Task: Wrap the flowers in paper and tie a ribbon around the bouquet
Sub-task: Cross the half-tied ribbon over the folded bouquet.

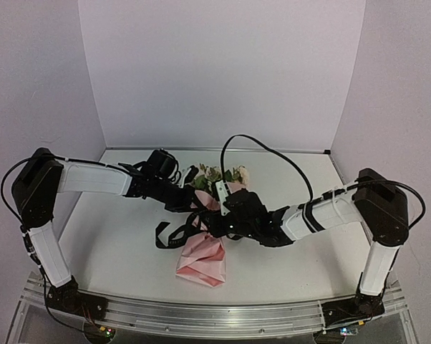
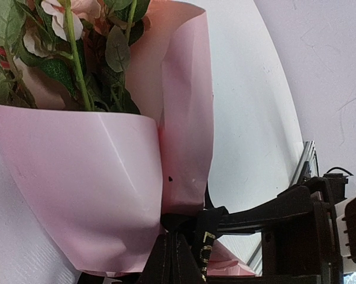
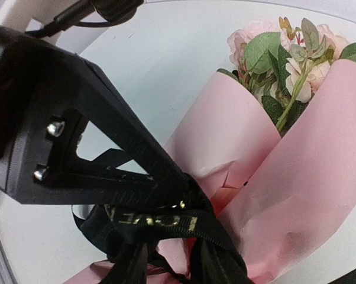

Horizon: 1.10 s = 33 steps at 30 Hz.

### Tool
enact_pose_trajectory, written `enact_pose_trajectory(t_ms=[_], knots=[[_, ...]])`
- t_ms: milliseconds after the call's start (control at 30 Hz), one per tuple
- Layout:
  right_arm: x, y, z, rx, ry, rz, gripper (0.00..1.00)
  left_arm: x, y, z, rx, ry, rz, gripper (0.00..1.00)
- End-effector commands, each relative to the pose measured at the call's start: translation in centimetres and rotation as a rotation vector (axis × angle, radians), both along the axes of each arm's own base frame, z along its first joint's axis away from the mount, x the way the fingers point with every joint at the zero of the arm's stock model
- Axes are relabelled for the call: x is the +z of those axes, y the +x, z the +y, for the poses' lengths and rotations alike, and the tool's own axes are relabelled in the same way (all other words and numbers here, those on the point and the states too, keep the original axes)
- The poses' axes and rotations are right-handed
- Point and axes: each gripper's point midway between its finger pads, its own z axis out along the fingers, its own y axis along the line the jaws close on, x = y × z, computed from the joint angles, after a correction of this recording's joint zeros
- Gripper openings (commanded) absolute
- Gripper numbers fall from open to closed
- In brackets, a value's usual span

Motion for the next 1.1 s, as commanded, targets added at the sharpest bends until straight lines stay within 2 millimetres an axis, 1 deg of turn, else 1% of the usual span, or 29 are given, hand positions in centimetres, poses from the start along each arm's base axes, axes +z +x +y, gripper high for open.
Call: enact_pose_trajectory(t_ms=[0, 100, 167, 267, 367, 500, 700, 833, 900, 933, 1000, 1067], knots=[[2.1, -1.0, -0.9, -0.005, 0.035, 0.018, 0.41, 3.6, 1.0, -0.2, 0.046, -0.086, -0.093, 0.0], [2.4, -1.5, -1.4, -0.005, 0.042, 0.041, 0.44, 3.8, 0.9, 0.0, 0.06, -0.093, -0.105, 0.0], [2.4, -1.8, -1.8, -0.011, 0.037, 0.06, 0.46, 3.6, 0.9, 0.3, 0.069, -0.085, -0.106, 0.0], [2.3, -2.2, -2.4, -0.02, 0.021, 0.086, 0.46, 3.5, 1.0, 0.8, 0.089, -0.074, -0.119, 0.0], [2.8, -2.5, -2.8, -0.028, 0.005, 0.099, 0.46, 3.5, 1.1, 1.1, 0.1, -0.065, -0.135, 0.0], [3.7, -3.4, -2.2, -0.003, -0.042, 0.118, 0.46, 3.6, 1.3, 1.3, 0.104, -0.053, -0.152, 0.0], [3.5, -4.6, -0.9, 0.024, -0.112, 0.15, 0.46, 3.5, 1.4, 1.5, 0.091, -0.032, -0.164, 0.0], [3.1, -4.1, -1.0, -0.018, -0.152, 0.155, 0.47, 3.3, 1.5, 1.8, 0.078, -0.031, -0.143, 0.0], [2.7, -3.6, -1.6, -0.064, -0.185, 0.16, 0.47, 3.2, 1.5, 2.0, 0.074, -0.027, -0.139, 0.0], [2.5, -3.3, -2.0, -0.088, -0.203, 0.157, 0.48, 3.2, 1.5, 2.2, 0.074, -0.023, -0.136, 0.0], [2.2, -2.9, -3.0, -0.129, -0.229, 0.14, 0.53, 3.0, 1.7, 2.6, 0.082, -0.016, -0.132, 0.0], [2.3, -2.8, -3.1, -0.133, -0.236, 0.131, 0.57, 2.8, 1.8, 3.1, 0.092, -0.013, -0.123, 0.0]])
